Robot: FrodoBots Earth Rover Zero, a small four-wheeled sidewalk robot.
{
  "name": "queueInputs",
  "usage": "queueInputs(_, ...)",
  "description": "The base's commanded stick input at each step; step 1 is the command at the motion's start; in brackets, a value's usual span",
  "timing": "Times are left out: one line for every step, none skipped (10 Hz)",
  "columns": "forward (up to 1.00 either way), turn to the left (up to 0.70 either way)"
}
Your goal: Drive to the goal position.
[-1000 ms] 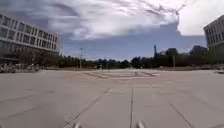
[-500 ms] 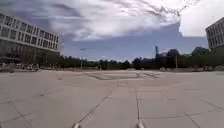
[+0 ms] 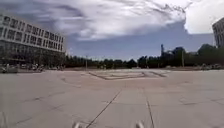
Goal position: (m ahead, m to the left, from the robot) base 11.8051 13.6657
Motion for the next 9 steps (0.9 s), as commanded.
queueInputs(0.70,0.14)
queueInputs(0.70,0.14)
queueInputs(0.70,0.14)
queueInputs(0.70,0.14)
queueInputs(0.70,0.14)
queueInputs(0.70,0.12)
queueInputs(0.70,0.02)
queueInputs(0.70,0.00)
queueInputs(0.70,0.00)
